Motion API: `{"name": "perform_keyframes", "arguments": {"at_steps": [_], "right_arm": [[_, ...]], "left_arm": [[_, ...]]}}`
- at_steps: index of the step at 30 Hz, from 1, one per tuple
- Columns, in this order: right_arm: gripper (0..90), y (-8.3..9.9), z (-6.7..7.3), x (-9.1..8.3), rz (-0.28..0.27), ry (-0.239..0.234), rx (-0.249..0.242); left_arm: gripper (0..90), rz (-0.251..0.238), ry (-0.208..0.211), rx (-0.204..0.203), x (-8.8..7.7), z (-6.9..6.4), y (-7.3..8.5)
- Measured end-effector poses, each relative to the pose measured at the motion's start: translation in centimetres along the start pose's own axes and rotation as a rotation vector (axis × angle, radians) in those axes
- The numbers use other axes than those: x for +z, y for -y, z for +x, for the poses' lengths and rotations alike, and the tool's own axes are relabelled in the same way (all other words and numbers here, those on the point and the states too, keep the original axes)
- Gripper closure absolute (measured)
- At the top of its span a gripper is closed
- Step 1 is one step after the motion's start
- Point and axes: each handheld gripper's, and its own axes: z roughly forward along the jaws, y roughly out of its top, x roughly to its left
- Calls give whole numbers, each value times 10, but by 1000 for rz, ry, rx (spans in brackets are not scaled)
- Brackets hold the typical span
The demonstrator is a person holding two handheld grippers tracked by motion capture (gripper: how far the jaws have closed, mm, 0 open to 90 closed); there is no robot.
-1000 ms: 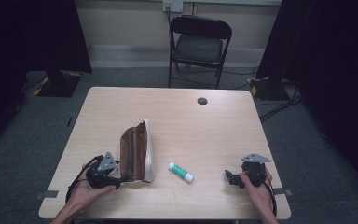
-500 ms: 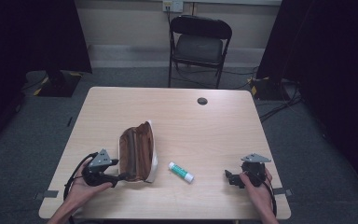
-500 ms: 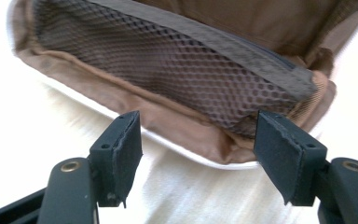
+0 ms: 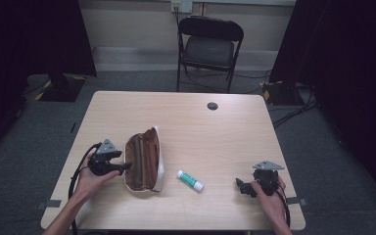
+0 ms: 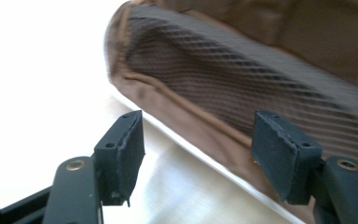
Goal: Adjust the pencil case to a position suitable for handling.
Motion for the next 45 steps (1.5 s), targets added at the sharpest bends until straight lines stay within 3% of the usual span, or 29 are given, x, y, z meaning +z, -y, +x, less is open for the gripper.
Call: {"name": "perform_keyframes", "arguments": {"at_steps": [3, 7, 8, 10, 13, 15, 20, 24, 30, 41, 42, 45], "right_arm": [[0, 0, 0, 0, 0, 0, 1], [0, 0, 0, 0, 0, 0, 0], [0, 0, 0, 0, 0, 0, 0], [0, 0, 0, 0, 0, -2, -1], [0, 0, 0, 0, -3, -3, -6], [0, 0, 0, 0, -4, -3, -7], [0, 0, 0, 0, -4, -3, -8], [0, 0, 0, 0, -4, -3, -7], [0, 0, 0, 0, -4, -3, -8], [0, 0, 0, 0, -3, -3, -7], [0, 0, 0, 0, -3, -3, -8], [0, 0, 1, 0, -3, -5, -7]], "left_arm": [[328, 51, -12, -8, 14, 10, -7], [322, 40, -42, -18, 23, 12, -8], [326, 59, -45, -8, 25, 12, -6], [335, 51, -39, -19, 25, 13, -3], [321, 48, -63, 24, 23, 11, -3], [325, 49, -58, 36, 23, 8, -2], [324, 19, -51, 34, 17, 4, 7], [325, 28, -59, 47, 10, 1, 12], [324, 28, -52, 35, -2, -4, 23], [322, 51, 28, 36, -24, -25, 40], [324, 55, 29, 48, -25, -25, 39], [330, 52, 30, 26, -24, -18, 34]]}}
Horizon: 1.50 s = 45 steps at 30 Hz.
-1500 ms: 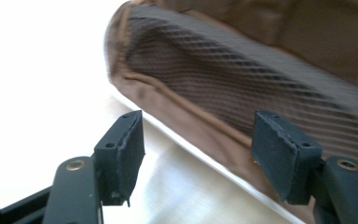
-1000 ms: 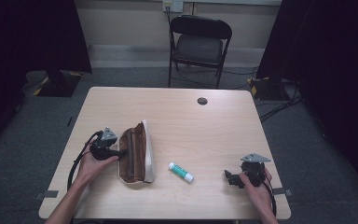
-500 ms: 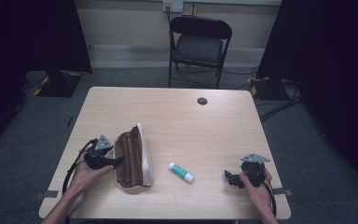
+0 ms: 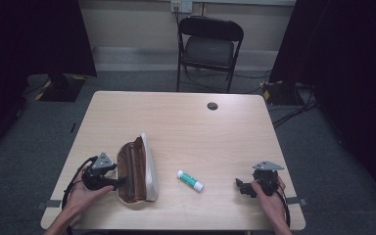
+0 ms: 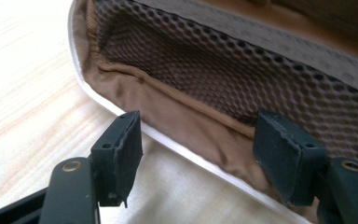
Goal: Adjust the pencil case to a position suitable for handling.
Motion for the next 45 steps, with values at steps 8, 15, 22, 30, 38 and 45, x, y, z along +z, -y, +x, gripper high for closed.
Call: {"name": "perform_keyframes", "arguments": {"at_steps": [8, 15, 22, 30, 38, 45], "right_arm": [[0, 0, 0, 0, 3, 0, 4], [0, 0, 1, 0, 3, 0, 5], [0, 0, 1, 0, 4, 0, 5], [0, 0, 1, 0, 3, -3, -1], [0, 0, 1, 0, 3, -3, -1], [0, 0, 1, 0, 3, -3, -1]], "left_arm": [[396, -98, -80, -82, 1, 38, -26], [421, -43, -102, -94, 26, 56, -30], [413, -22, -114, -87, 34, 56, -28], [414, -23, -107, -97, 25, 58, -17], [413, -19, -104, -95, 7, 54, 1], [414, -21, -89, -91, -8, 45, 18]]}}
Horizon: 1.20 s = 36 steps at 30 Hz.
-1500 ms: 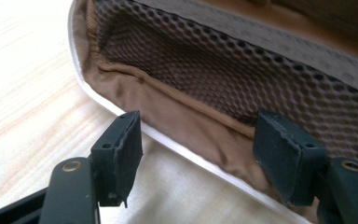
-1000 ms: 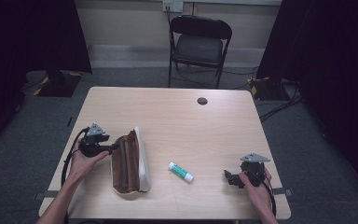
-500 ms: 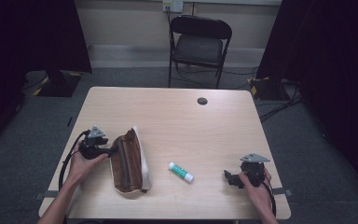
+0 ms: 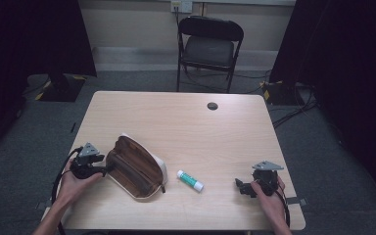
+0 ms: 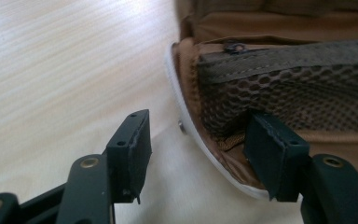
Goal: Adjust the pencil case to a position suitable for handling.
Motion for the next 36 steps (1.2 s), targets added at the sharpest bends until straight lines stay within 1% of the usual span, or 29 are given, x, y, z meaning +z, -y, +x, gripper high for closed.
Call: {"name": "perform_keyframes", "arguments": {"at_steps": [1, 4, 9, 11, 12, 14, 15, 17, 20, 22, 25, 30, 31, 35, 36], "right_arm": [[0, 0, 0, 0, 0, 1, 0], [0, 0, 0, 0, 0, 0, 1], [0, 0, 0, 0, 0, 2, 1], [0, 0, 0, 0, 0, 0, 1], [0, 0, 0, 0, 0, 1, 1], [0, 0, 0, 0, 0, 1, 0], [0, 0, 0, 0, 0, 1, 0], [0, 0, 0, 0, 0, 1, 0], [0, 0, 0, 0, 1, 1, 4], [0, 0, 0, 0, 1, 1, 4], [0, 0, 0, 0, 1, 1, 3], [0, -1, 0, 0, 3, 1, 4], [0, -1, 0, 0, 3, 1, 4], [0, 0, 0, 0, 3, 1, 3], [0, -1, 0, 0, 3, 1, 4]], "left_arm": [[414, -3, 10, -9, -2, -1, 3], [414, -5, 18, -9, -8, -4, 9], [414, -5, 36, 3, -17, -11, 18], [414, -12, 49, -3, -20, -14, 22], [414, -16, 58, -12, -21, -17, 23], [414, -15, 69, -12, -23, -21, 25], [414, -16, 68, -12, -24, -23, 26], [414, -15, 74, -13, -25, -24, 27], [403, -19, 76, -25, -23, -24, 27], [404, -6, 78, -18, -23, -24, 25], [404, -15, 98, -29, -22, -28, 25], [384, -7, 97, -10, -17, -33, 19], [360, -4, 91, -7, -16, -34, 19], [322, -3, 90, -14, -15, -33, 18], [322, -6, 88, -9, -16, -33, 18]]}}
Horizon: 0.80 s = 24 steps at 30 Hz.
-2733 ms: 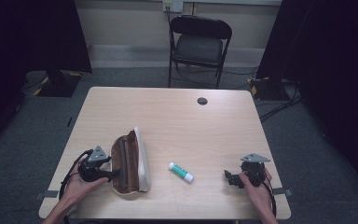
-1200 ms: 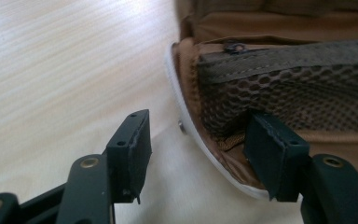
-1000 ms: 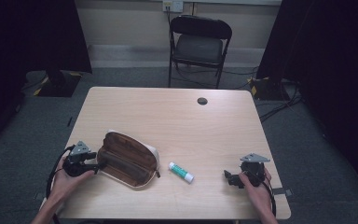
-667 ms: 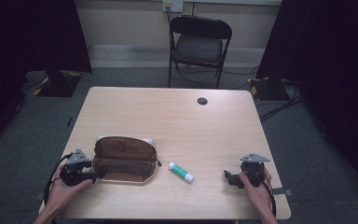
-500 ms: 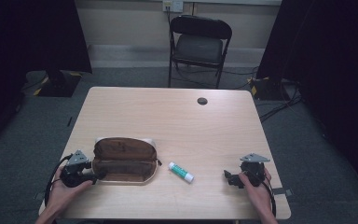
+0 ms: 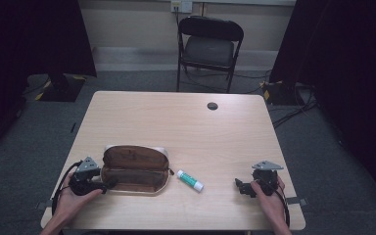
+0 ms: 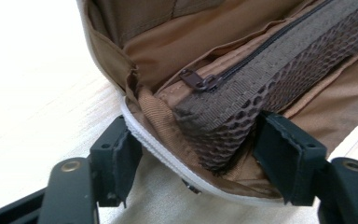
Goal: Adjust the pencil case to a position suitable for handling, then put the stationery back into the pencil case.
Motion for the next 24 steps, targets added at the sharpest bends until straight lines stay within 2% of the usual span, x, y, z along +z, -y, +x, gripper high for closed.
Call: {"name": "perform_keyframes", "arguments": {"at_steps": [3, 4, 7, 8, 11, 13, 15, 18, 21, 24], "right_arm": [[0, 0, 0, 0, 0, 0, -1], [0, 0, 0, 0, 0, -1, 1], [0, 0, 0, 1, -1, -2, -3], [0, 0, 0, 1, -1, -1, -3], [0, 0, 0, 1, -1, -1, -3], [0, 0, 0, 1, -1, -1, -3], [0, 0, 0, 1, -1, -1, -3], [0, 0, 0, 1, -1, -1, -3], [0, 0, 0, 1, -1, -1, -3], [0, 0, 0, 1, -2, 0, -4]], "left_arm": [[294, -26, 22, -14, -3, 1, 2], [283, -32, 18, -16, -5, 1, 3], [223, -58, 29, -53, -11, 7, 6], [207, -74, 29, -70, -13, 9, 8], [177, -96, 9, -85, -20, 14, 13], [178, -96, 11, -91, -23, 17, 16], [177, -80, -12, -90, -24, 20, 19], [156, -87, 6, -121, -23, 22, 23], [156, -87, -14, -93, -24, 20, 23], [158, -101, -19, -110, -28, 22, 24]]}}
